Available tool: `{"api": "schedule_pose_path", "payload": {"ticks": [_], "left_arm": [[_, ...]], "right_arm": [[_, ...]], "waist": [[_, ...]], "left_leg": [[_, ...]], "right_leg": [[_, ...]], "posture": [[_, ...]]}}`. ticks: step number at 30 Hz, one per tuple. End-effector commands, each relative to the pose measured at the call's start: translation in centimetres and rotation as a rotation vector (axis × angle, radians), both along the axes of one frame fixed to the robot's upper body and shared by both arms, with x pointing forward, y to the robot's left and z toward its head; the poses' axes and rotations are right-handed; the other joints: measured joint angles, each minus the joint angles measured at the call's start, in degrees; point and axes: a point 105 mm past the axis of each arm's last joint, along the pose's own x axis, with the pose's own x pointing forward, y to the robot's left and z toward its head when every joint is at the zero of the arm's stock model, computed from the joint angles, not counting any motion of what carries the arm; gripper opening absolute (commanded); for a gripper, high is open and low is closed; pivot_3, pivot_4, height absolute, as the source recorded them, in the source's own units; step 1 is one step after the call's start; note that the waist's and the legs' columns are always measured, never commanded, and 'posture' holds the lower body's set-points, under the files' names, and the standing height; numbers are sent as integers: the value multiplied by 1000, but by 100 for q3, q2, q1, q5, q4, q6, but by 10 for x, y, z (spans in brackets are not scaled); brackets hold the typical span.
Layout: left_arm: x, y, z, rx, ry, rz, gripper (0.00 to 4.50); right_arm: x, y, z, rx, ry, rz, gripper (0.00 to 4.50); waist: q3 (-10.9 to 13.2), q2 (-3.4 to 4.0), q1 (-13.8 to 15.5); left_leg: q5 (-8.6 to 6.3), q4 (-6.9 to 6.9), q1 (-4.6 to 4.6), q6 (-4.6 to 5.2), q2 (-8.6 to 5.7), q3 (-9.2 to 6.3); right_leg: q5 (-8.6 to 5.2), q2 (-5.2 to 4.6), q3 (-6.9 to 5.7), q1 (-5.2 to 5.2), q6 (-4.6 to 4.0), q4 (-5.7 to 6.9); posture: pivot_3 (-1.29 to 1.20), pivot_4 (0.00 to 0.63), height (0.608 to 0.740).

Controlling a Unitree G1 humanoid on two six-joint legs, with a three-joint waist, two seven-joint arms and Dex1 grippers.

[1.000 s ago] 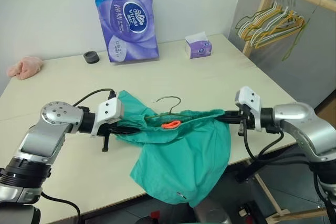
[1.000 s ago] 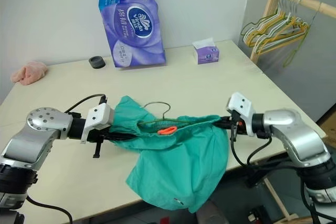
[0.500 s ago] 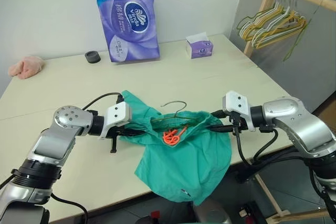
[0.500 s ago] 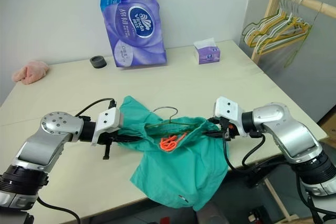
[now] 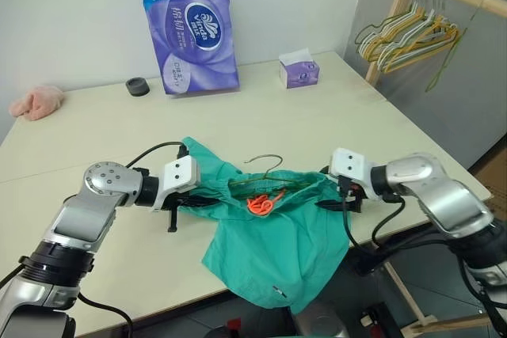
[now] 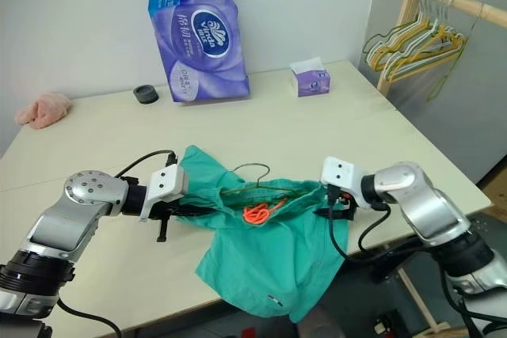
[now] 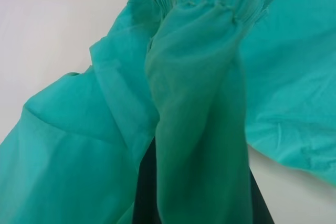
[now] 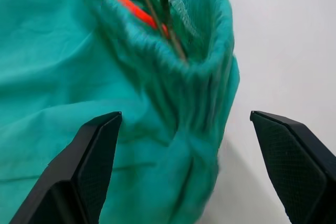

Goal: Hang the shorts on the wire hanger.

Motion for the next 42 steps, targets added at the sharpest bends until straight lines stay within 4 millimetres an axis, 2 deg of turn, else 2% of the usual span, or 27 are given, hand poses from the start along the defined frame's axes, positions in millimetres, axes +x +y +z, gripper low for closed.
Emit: {"api": "schedule_pose_path", "payload": {"ticks": [1, 4, 7, 17, 22, 25, 28, 32, 35, 42], "left_arm": [[1, -5, 9, -2, -38, -27, 0], [0, -6, 9, -6, -39, -26, 0], [0, -7, 10, -14, -39, -25, 0], [-2, -8, 9, -26, -38, -25, 0], [5, -13, 16, -110, -51, 18, 0], [17, -8, 22, -167, -75, 89, 817], [20, -1, 28, -209, -64, 127, 1770], [17, 15, 32, -229, -10, 151, 2990], [12, 25, 29, -174, 24, 119, 3925], [31, 31, 24, -53, -63, 94, 3925]], "right_arm": [[6, 17, 4, -18, -23, 71, 4175], [11, 20, -5, -56, -3, 88, 4175], [13, 22, -11, -77, 18, 102, 3612], [12, 30, -6, -55, 52, 140, 28], [8, 32, -2, -40, 59, 155, 28], [8, 28, 2, -39, 51, 155, 0], [8, 21, 7, -43, 42, 146, 0], [7, 10, 14, -49, 35, 133, 0], [6, 5, 18, -55, 32, 130, 0], [1, 0, 23, -79, 28, 154, 0]], "waist": [[0, 0, -42], [-1, -1, -47], [-1, -1, -60], [-1, 0, -88], [-3, 0, -83], [-5, -3, -80], [-6, -3, -97], [-7, -2, -111], [-7, -2, -111], [-7, -2, -85]], "left_leg": [[0, 0, 0, 0, 0, 0], [0, 0, -2, 0, 0, -5], [0, 2, -2, 0, -3, -4], [0, -1, -2, 0, -2, -11], [0, 1, -2, 0, -3, -10], [0, 3, -3, 0, -5, -11], [0, 2, -3, 0, -4, -12], [0, 0, -3, 0, -4, -13], [0, 0, -3, 0, -4, -13], [0, 4, -5, -1, -8, -13]], "right_leg": [[0, 0, 0, 0, 0, 0], [0, -1, -3, 0, -1, 0], [1, -3, -1, 1, -1, -1], [1, -4, -7, -1, -1, 1], [1, -4, -7, 0, -1, 1], [1, -7, -8, 1, -1, 1], [1, -6, -9, -1, -1, 1], [1, -6, -11, -2, -1, 2], [1, -6, -12, -2, -1, 2], [1, -10, -11, 1, -1, 0]], "posture": [[-383, 49, 740], [-382, 48, 740], [-375, 46, 740], [-369, 40, 740], [-369, 36, 740], [-373, 32, 740], [-376, 32, 740], [-379, 32, 740], [-381, 33, 740], [-389, 37, 740]]}}
